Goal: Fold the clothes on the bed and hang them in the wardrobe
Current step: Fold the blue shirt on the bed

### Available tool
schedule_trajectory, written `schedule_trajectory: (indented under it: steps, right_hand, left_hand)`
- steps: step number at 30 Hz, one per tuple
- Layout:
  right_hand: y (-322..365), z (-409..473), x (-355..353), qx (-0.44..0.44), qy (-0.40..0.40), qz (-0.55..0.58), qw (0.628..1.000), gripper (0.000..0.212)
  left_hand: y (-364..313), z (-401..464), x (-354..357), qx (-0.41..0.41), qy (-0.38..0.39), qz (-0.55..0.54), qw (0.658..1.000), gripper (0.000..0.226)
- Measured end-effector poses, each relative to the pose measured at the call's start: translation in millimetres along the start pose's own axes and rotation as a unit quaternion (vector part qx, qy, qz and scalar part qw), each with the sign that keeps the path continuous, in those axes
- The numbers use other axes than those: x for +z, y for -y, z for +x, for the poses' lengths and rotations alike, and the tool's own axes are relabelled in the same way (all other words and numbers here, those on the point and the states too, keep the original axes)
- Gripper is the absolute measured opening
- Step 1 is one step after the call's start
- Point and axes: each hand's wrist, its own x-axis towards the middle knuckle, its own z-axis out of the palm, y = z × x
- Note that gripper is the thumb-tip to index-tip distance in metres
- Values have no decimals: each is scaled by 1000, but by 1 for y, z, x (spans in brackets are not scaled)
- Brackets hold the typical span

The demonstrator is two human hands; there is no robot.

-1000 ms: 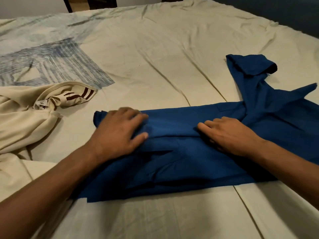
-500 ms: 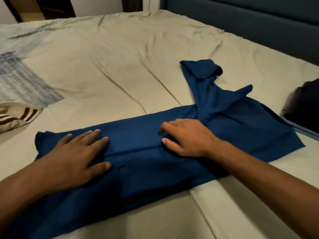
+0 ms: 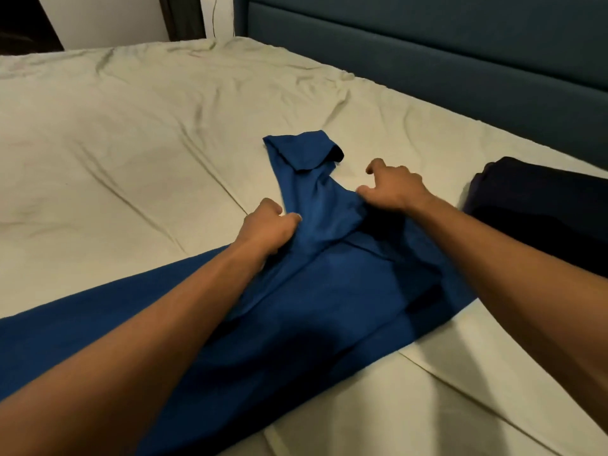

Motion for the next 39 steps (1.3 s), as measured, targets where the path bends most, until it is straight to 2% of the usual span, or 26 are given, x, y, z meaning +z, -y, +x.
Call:
schedule_trajectory:
  steps: [3, 5, 7, 9, 12, 15, 17, 19, 21, 23, 24, 27, 31, 36, 37, 39]
  right_hand:
    - [-14, 4, -3, 39, 45, 37, 998, 39]
    - [-24, 1, -3, 26, 20, 105, 994, 29]
    - [-35, -9, -4, 10, -21, 198, 980, 23]
    - [-47, -21, -4, -9, -52, 240, 969, 18]
    - [-65, -38, 3, -28, -36, 195, 980, 14]
    - [-79, -41, 13, -1, -30, 160, 987, 17]
    - [-81, -37, 16, 37, -15, 178, 983, 27]
    - [-81, -32, 18, 59, 16, 134, 989, 38]
    - [-81, -30, 21, 64, 25, 83, 994, 30]
    - [-82, -29, 22, 83, -5, 79, 993, 12]
    - [-84, -30, 22, 97, -28, 83, 991, 11]
    - [-90, -31, 20, 119, -72, 100, 985, 15]
    - [-94, -34, 26, 134, -80, 121, 980, 17]
    - [-84, -37, 28, 153, -116, 130, 973, 29]
    - [-78, -37, 27, 155, -108, 116, 975, 31]
    - [-67, -36, 24, 165, -34, 86, 982, 36]
  left_hand:
    - [-11, 11, 21, -31, 6, -41, 999, 37]
    - [-17, 10, 26, -11, -35, -97, 995, 23]
    - [-22, 0, 26, 29, -76, -145, 986, 23]
    - [-25, -15, 23, 63, -61, -174, 981, 22]
    - [-16, -29, 23, 50, 11, -107, 993, 18]
    - [-1, -31, 28, 8, 54, -34, 998, 27]
    - [5, -32, 30, 20, 50, -15, 998, 34]
    - [7, -34, 32, 44, 52, 5, 998, 35]
    - [7, -37, 34, 70, 37, 17, 997, 32]
    - [7, -39, 36, 95, 11, 16, 995, 27]
    - [7, -40, 36, 106, 6, 18, 994, 25]
    - [10, -44, 38, 130, 15, 48, 990, 20]
    - [12, -45, 38, 147, 57, 139, 978, 18]
    - [13, -46, 38, 183, 38, 120, 975, 25]
    - [15, -47, 39, 184, 33, 107, 976, 26]
    - [19, -47, 40, 186, 24, 75, 979, 28]
